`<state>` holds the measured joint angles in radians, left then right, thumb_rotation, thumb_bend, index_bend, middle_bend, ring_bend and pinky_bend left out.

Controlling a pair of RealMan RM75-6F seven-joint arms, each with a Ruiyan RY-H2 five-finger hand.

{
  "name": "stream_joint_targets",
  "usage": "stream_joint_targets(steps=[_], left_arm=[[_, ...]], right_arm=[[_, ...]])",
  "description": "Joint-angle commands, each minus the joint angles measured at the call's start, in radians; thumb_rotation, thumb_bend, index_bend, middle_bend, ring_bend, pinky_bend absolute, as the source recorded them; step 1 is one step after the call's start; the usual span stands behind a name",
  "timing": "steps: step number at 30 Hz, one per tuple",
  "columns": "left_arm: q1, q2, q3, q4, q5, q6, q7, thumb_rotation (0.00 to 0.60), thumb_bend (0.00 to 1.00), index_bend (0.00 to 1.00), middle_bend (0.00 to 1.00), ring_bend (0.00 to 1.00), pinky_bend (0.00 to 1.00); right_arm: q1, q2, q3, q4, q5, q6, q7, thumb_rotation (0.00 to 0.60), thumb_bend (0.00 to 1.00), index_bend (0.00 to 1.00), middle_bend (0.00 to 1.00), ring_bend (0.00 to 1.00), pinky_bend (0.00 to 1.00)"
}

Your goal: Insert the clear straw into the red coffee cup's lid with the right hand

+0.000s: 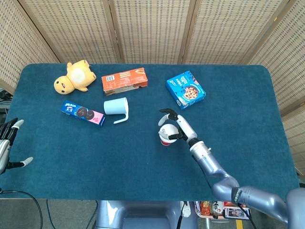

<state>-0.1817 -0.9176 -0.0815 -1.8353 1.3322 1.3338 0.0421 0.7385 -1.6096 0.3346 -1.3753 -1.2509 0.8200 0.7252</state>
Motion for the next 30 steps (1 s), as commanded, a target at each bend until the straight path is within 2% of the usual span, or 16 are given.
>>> stream_joint_targets(steps=[1,8,12,15,17,19,26,30], left_arm=[[0.0,-0.001,0.0,0.001,0.0,0.0,-0.001,0.6,0.1,0.0,0.0,0.0,0.0],[-0.002,-0.003,0.0,0.0,0.0,-0.002,0.001,0.6,0.1,0.0,0.0,0.0,0.0],[-0.002,-0.003,0.0,-0.001,0.0,-0.002,0.002,0.6,0.1,0.0,0.0,0.0,0.0],[-0.001,-0.003,0.0,-0.001,0.001,-0.001,0.001,0.6,0.1,0.0,0.0,0.0,0.0],[0.0,-0.003,0.0,-0.001,0.001,0.001,0.001,0.6,0.1,0.0,0.0,0.0,0.0],[0.002,-0.003,0.0,-0.002,0.003,0.005,0.0,0.6,0.1,0.0,0.0,0.0,0.0],[0.01,-0.003,0.002,0.0,0.014,0.021,-0.008,0.6,0.1,0.0,0.0,0.0,0.0],[0.018,-0.006,0.0,0.008,0.016,0.04,-0.005,0.6,0.1,0.0,0.0,0.0,0.0]], right_arm=[[-0.001,0.001,-0.002,0.001,-0.001,0.0,0.002,0.6,0.36,0.49,0.18,0.01,0.03],[0.0,0.007,-0.007,-0.002,-0.01,-0.002,0.009,0.6,0.34,0.47,0.17,0.0,0.03],[0.001,0.014,-0.012,-0.007,-0.019,-0.005,0.011,0.6,0.27,0.41,0.14,0.0,0.01],[0.004,0.027,-0.017,-0.017,-0.031,-0.009,0.006,0.6,0.15,0.23,0.04,0.0,0.0],[0.008,0.038,-0.023,-0.022,-0.042,-0.014,-0.008,0.6,0.05,0.07,0.0,0.0,0.0],[0.014,0.059,-0.031,-0.035,-0.053,-0.024,-0.035,0.6,0.01,0.0,0.0,0.0,0.0],[0.009,0.143,-0.039,-0.115,-0.088,0.011,-0.138,0.6,0.0,0.0,0.0,0.0,0.0],[-0.021,0.249,-0.068,-0.203,-0.165,0.085,-0.281,0.6,0.0,0.0,0.0,0.0,0.0]])
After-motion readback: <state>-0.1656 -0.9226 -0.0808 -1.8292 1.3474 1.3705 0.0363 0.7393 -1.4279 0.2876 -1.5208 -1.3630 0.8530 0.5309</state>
